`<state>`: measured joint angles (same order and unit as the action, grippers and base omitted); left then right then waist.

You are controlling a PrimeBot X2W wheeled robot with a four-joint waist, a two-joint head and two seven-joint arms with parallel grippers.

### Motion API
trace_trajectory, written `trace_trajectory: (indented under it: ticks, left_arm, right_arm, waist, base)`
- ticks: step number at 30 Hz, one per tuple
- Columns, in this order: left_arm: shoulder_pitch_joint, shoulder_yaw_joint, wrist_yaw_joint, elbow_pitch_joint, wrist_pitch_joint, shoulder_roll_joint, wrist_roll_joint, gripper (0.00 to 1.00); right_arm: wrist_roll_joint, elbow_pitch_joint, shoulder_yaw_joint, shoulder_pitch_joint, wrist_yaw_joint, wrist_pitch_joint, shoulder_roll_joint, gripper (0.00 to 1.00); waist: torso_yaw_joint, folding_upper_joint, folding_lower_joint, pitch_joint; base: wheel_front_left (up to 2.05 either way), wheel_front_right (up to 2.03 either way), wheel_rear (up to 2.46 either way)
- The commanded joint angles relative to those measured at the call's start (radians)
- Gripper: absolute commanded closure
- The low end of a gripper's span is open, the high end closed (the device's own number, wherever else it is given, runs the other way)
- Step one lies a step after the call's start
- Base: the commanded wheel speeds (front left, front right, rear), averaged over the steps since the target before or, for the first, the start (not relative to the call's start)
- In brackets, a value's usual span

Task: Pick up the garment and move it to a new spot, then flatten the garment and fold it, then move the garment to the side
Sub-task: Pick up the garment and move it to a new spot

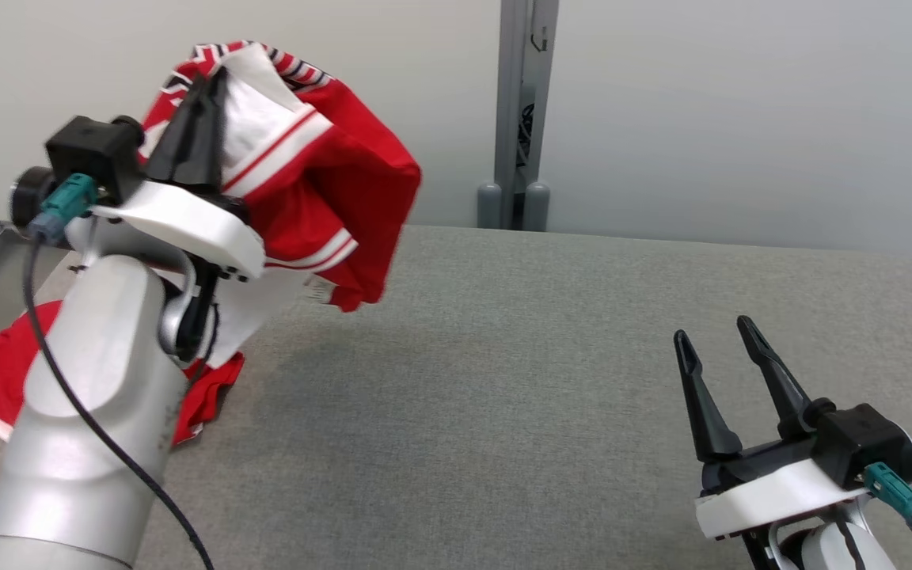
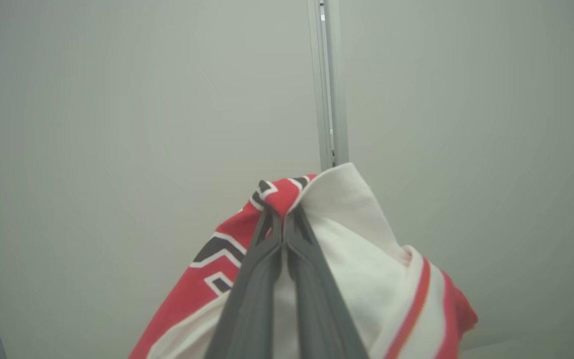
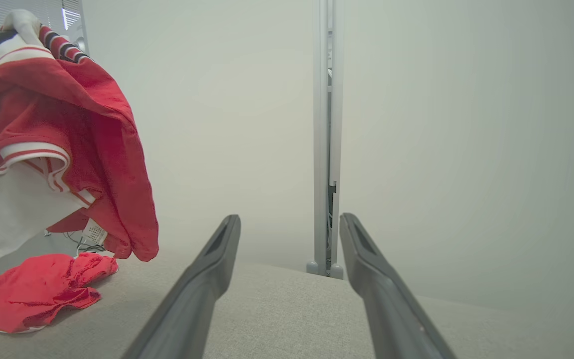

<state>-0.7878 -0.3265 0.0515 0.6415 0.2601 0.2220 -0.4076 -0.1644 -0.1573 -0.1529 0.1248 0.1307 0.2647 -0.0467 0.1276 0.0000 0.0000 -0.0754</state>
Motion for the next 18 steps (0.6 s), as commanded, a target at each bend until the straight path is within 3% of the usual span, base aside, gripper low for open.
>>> trace_trajectory:
  ticks: [1,8,13,16,18]
  left_arm:
    - [0.013,-0.005,0.007,-0.005,0.003,-0.014,-0.003,1.00]
    - [0.090,-0.035,0.013,-0.046,0.003,-0.128,-0.019,1.00]
    - [0.157,-0.053,-0.007,-0.072,0.003,-0.162,-0.043,1.00]
    - [0.209,-0.082,-0.076,-0.123,0.003,-0.171,-0.144,1.00]
    - [0.217,-0.115,-0.118,-0.117,0.003,-0.168,-0.140,1.00]
  right_arm:
    - [0.010,0.004,0.011,-0.016,0.000,0.003,-0.008,0.00]
    - [0.025,0.027,0.062,-0.030,0.000,0.003,-0.007,0.00]
    - [0.020,0.038,0.088,-0.019,0.000,0.003,-0.007,0.00]
    - [-0.020,0.025,0.126,0.002,0.001,0.003,-0.003,0.00]
    - [-0.031,0.028,0.120,0.010,0.001,0.003,-0.008,0.00]
  waist:
    - [-0.024,0.0000,0.0000,-0.010]
    - [-0.134,0.0000,0.0000,-0.009]
    - [-0.237,0.0000,0.0000,0.007]
    - [-0.338,0.0000,0.0000,0.038]
    - [-0.369,0.0000,0.0000,0.053]
  base:
    - [0.00,0.00,0.00]
    - [0.00,0.00,0.00]
    - [0.00,0.00,0.00]
    - [0.00,0.00,0.00]
    - [0.00,0.00,0.00]
